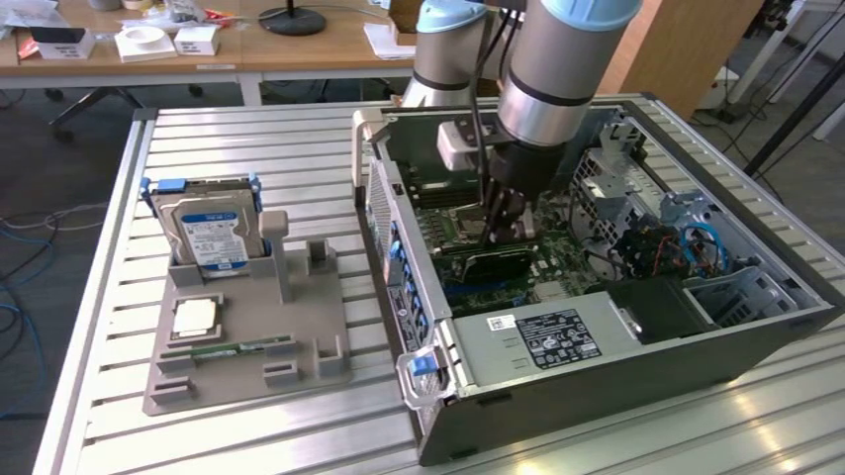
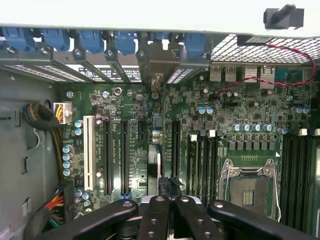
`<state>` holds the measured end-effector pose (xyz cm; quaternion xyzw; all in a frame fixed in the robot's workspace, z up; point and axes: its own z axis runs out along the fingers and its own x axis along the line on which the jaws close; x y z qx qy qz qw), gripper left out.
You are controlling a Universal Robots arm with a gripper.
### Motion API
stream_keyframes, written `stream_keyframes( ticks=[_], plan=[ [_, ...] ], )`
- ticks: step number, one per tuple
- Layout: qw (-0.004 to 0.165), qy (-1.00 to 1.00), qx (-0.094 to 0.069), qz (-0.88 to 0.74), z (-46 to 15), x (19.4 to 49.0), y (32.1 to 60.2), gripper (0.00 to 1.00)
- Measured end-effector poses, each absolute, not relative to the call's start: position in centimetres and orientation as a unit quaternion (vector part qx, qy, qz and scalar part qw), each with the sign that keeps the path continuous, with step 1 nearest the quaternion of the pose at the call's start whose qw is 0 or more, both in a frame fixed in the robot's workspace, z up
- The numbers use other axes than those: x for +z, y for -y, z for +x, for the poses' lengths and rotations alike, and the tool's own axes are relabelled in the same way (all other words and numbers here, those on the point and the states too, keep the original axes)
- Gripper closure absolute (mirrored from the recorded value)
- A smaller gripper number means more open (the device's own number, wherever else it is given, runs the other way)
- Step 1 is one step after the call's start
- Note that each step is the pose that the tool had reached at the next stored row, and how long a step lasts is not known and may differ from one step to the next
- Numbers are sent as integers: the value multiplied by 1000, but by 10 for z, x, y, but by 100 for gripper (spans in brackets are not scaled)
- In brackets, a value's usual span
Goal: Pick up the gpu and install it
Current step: 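Press down on the gpu until it lock into place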
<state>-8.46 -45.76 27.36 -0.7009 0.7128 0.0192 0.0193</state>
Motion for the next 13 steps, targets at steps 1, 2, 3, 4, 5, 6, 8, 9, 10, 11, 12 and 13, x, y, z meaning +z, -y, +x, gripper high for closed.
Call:
stream_keyframes(
  ticks=[1, 2, 3, 4, 5, 6, 8, 9, 10, 11, 12, 13],
  plan=[
    [19, -713, 19, -701, -85, 273, 458, 90],
    [19, -713, 19, -701, -85, 272, 458, 90],
    [19, -713, 19, -701, -85, 272, 458, 90],
    [19, -713, 19, -701, -85, 272, 458, 90],
    [19, -713, 19, -701, -85, 272, 458, 90],
    [19, -713, 19, -701, -85, 272, 458, 90],
    [19, -713, 19, -701, -85, 271, 458, 90],
    [19, -713, 19, -701, -85, 271, 458, 90],
    [19, -713, 19, -701, -85, 271, 458, 90],
    [19, -713, 19, -701, -85, 271, 458, 90],
    [19, -713, 19, -701, -85, 271, 458, 90],
    [19, -713, 19, -701, -85, 271, 458, 90]
  ],
)
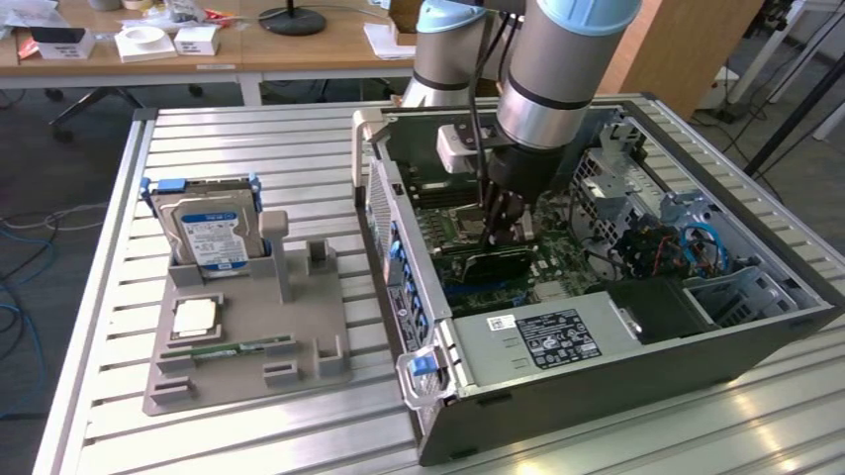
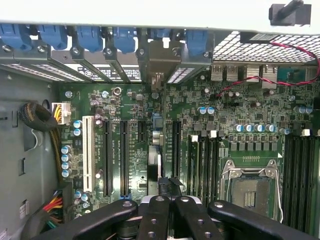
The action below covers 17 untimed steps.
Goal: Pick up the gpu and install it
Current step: 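Press down on the gpu until it lock into place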
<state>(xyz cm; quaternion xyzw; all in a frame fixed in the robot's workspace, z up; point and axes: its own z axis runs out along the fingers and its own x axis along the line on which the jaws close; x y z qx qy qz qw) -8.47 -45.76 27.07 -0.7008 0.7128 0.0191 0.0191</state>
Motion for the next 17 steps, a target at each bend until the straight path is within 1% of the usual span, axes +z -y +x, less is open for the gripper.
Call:
stream_keyframes(
  ticks=[17],
  plan=[
    [19, -713, 19, -701, -85, 268, 458, 90]
  ],
)
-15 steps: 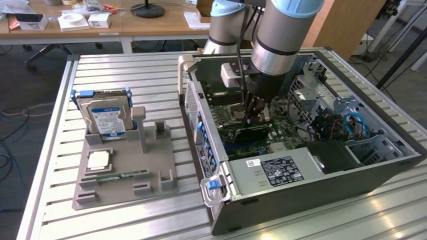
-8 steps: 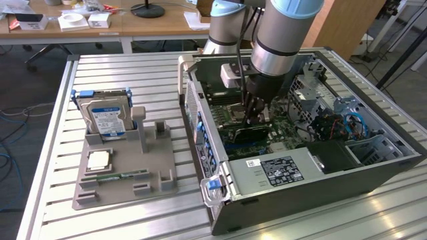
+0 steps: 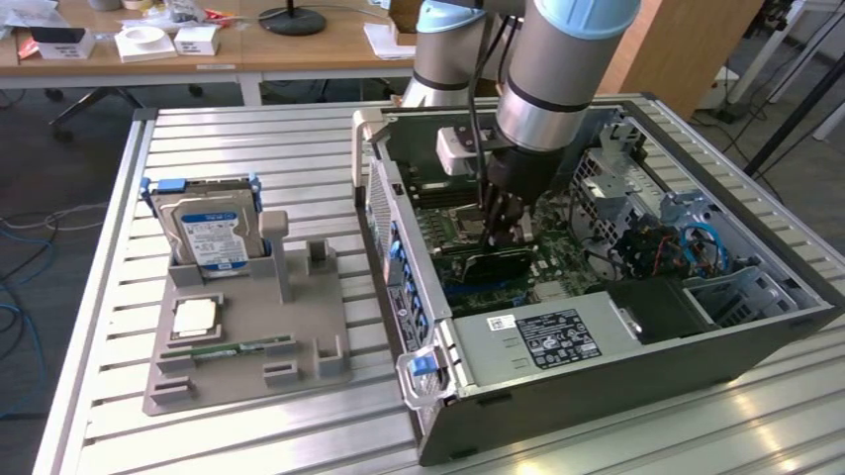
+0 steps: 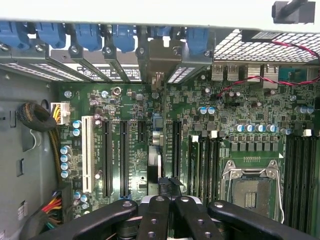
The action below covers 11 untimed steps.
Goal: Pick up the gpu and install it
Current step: 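Press down on the gpu until it lock into place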
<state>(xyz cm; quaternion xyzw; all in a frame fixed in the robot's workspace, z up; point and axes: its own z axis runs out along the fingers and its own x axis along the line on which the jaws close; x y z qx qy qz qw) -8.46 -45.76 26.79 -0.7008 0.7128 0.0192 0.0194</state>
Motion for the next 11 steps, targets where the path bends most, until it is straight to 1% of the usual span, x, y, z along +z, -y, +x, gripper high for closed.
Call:
stream_keyframes(
  ticks=[11],
  plan=[
    [19, -713, 19, -701, -85, 267, 458, 90]
  ],
)
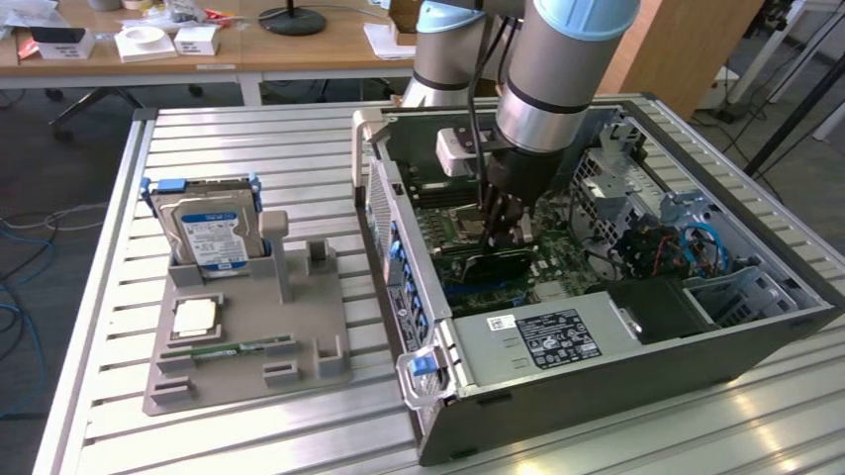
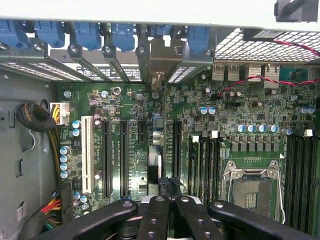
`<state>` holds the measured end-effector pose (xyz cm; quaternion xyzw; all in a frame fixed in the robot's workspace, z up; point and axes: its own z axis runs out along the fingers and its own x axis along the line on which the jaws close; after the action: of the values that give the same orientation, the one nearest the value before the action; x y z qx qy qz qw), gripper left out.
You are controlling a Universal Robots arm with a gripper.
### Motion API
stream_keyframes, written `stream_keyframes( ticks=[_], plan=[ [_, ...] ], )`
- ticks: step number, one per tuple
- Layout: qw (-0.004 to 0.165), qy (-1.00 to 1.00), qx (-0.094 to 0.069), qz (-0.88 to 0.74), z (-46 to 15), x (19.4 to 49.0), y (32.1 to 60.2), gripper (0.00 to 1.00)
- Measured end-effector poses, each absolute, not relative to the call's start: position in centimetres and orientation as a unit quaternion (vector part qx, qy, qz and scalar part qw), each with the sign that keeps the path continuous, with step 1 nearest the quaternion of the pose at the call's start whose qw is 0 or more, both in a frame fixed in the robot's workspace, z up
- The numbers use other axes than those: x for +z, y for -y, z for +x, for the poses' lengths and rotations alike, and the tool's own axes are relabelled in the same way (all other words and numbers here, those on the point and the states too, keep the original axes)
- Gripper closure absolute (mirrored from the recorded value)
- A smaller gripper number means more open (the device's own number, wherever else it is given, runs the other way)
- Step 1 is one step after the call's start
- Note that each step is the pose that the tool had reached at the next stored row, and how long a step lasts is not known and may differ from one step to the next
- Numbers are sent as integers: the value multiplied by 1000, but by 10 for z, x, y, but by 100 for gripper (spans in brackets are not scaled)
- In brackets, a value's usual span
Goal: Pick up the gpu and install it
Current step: 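Press down on the gpu until it lock into place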
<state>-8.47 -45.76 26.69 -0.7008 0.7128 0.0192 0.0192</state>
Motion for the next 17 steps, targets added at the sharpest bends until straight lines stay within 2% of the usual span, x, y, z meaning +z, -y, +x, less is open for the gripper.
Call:
stream_keyframes(
  ticks=[17],
  plan=[
    [21, -713, 20, -701, -85, 267, 459, 90]
  ],
)
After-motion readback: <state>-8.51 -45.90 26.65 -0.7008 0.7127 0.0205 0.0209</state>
